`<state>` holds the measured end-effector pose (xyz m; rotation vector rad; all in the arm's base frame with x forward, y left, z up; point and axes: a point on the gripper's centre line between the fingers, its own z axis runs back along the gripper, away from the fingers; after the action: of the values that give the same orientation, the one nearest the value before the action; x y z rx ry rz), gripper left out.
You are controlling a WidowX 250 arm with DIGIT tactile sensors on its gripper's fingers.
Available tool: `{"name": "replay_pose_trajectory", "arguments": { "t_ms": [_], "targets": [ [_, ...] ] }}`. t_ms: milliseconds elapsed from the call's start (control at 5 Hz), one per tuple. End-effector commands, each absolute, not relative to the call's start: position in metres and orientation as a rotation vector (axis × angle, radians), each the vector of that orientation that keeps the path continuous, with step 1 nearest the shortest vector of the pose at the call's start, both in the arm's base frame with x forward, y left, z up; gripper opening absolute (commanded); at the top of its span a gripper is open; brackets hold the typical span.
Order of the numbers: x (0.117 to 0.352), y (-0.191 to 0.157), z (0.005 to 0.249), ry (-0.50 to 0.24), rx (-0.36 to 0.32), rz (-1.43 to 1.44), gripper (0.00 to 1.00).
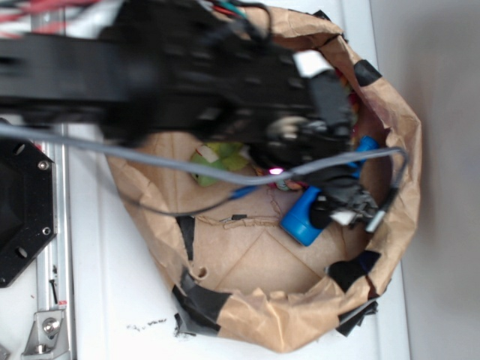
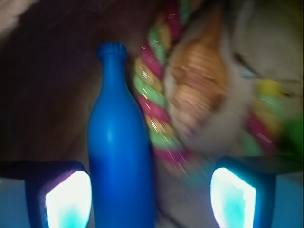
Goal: Grab the blue bottle.
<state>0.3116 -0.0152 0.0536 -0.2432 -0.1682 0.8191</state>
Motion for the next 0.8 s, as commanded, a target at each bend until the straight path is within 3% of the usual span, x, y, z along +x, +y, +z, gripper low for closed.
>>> {"name": "replay_pose_trajectory", "arguments": {
  "t_ms": [0,200,400,600],
  "targets": [
    [0.331,-0.065,0.038,-0.153,-0.237,0.654,0.00],
    [0.315,-0.060,0.065,-0.138,-0.151,0.533,0.00],
    [0.294,-0.046,0.113,-0.256,-0.107,0.363,0.00],
    [0.274,-0.029,0.162,-0.291,-0.051,0.196,0.00]
  ]
}}
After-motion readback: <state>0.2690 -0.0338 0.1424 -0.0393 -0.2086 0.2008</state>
